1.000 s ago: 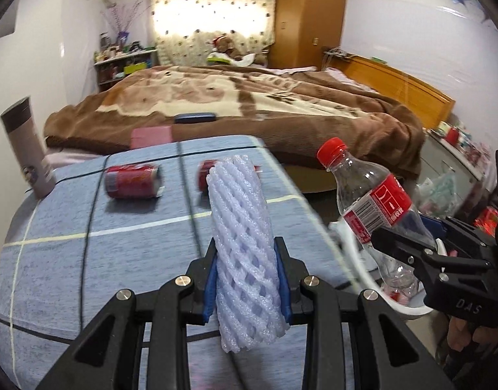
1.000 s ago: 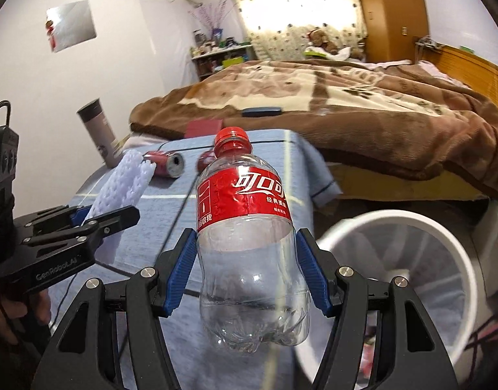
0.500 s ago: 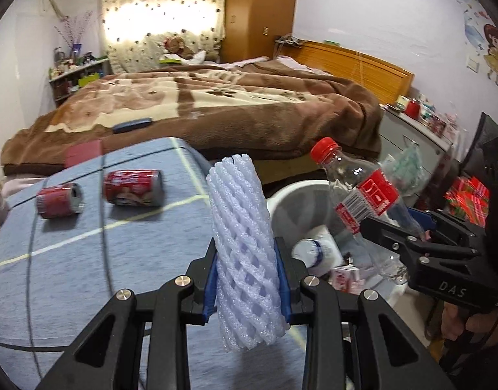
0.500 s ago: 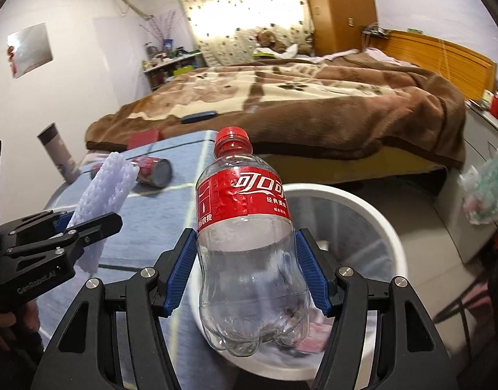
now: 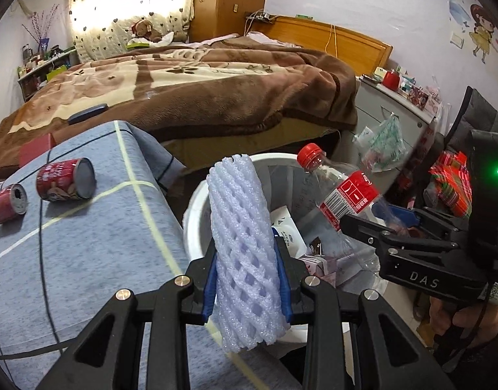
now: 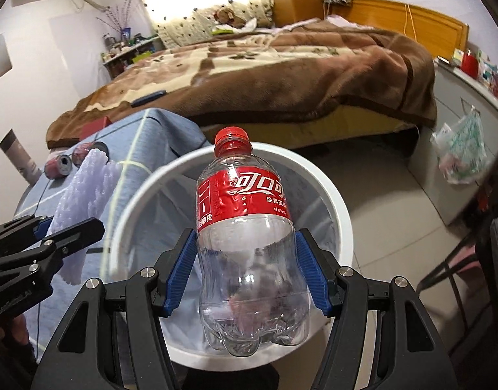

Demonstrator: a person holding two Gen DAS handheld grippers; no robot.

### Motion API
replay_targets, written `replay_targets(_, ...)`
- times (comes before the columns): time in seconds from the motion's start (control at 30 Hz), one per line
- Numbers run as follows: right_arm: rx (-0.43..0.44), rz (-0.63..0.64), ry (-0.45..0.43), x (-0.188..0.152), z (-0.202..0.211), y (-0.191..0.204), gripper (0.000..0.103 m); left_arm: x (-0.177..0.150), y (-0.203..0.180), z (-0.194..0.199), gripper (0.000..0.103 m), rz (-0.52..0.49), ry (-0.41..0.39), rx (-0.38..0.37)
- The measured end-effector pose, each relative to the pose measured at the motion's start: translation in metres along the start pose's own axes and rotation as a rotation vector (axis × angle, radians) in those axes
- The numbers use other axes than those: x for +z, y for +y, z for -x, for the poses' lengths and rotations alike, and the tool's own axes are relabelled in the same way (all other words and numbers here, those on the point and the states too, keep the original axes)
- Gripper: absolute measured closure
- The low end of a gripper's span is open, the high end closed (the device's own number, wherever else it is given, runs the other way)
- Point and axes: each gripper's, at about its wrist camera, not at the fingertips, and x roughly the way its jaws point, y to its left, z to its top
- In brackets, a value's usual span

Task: Collect trash
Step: 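Open both grippers to drop the bottle and foam net inside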

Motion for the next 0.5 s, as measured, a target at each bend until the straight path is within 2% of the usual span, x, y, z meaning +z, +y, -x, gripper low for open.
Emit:
replay_targets(0.07,-0.002,-0.005,0.006,-0.0021,-0.0010,-0.0039,0.039,-0.0006,-0.0018,-0.0026,0.070,0.003,0.005,-0.003)
replay_targets(0.17,-0.003,-0.012,0.010,-0.0032,-0.0016,-0.0078,0.039,-0.0001,-0.0033,-0.0047,0.063,0.004,0.009,-0.009)
replay_targets(0.2,0.007,-0.015,0.013,-0.0029,-0.0017,-0.0083,0.039,0.0004,-0.0028,-0.0057,0.060,0.008,0.012,-0.013)
replay_targets(0.3,0.023,-0.016,0.028,-0.0033,-0.0043,-0.0083,0.039,-0.0003,-0.0022,-0.0057,0.041,0.015,0.007,-0.004)
replay_targets(0.5,-0.009,-0.012,0.018,-0.0069,-0.0060,-0.0092,0.039,-0.0013,0.0014,-0.0037,0.037,0.027,0.003,0.002)
